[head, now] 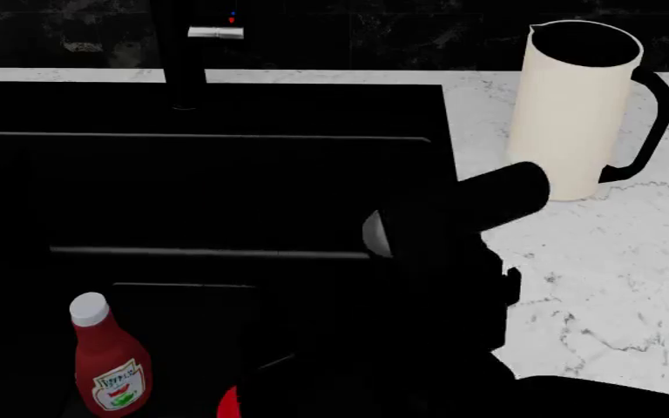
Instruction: Pick the jam from the counter and place it in the sink
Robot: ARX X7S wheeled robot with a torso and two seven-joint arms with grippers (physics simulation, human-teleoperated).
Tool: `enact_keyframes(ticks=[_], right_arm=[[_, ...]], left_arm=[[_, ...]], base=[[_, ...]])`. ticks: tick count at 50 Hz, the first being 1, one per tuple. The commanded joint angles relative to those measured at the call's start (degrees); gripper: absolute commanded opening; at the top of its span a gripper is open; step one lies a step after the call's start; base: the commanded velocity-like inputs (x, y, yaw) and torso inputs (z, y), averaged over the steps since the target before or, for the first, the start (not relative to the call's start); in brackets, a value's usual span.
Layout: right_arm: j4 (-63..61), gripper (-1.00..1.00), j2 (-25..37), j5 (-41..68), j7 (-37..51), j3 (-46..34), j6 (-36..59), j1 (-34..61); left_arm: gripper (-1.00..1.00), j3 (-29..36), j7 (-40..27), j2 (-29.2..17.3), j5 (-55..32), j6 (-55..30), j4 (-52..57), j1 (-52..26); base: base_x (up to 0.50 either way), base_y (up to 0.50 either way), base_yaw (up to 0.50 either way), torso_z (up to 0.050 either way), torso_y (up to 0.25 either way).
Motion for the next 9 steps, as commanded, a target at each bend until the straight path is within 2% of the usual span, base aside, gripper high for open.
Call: enact_keyframes(ticks=[1,9], right_arm=[[-14.1,1.00,9.2,-3.5,2.1,2.7,-5.3,-4.4],[-23.1,1.00,17.5,-8.9,3.2,2.7,-11.4,-10.2]], left_arm=[[1.00,-1.4,0.4,1.1,0.9,-0.1,0.3,0.0],[1.00,-1.2,0.3,1.0,1.0,0.2,0.2,0.3]], base=[[0.00,0.00,0.00,0.000,0.000],[0.00,0.00,0.00,0.000,0.000]])
